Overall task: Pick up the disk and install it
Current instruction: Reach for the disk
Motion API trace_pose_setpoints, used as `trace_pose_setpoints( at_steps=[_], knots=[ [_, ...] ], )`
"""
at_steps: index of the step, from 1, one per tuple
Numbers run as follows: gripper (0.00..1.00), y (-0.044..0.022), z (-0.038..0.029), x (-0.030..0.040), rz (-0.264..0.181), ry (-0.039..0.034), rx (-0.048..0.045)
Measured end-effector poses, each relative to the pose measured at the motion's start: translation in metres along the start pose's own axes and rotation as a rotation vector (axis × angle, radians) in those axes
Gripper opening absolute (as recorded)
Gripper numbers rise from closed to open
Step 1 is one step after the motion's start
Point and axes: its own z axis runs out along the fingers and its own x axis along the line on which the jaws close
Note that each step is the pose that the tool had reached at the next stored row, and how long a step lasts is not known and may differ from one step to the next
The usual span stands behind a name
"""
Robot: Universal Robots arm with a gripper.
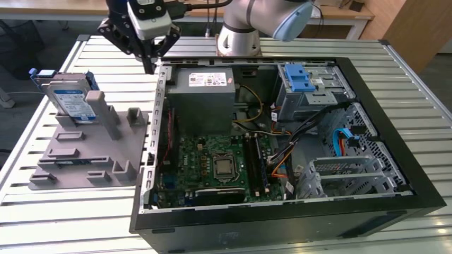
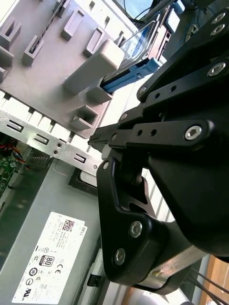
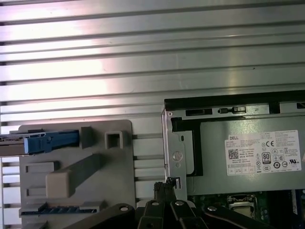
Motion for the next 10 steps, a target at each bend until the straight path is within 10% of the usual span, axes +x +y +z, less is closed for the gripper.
trace_pose_setpoints(
  at_steps=[10],
  knots=[
    [0.11, 0.0003, 0.0005, 0.0015, 0.0, 0.0001, 0.0]
  ],
)
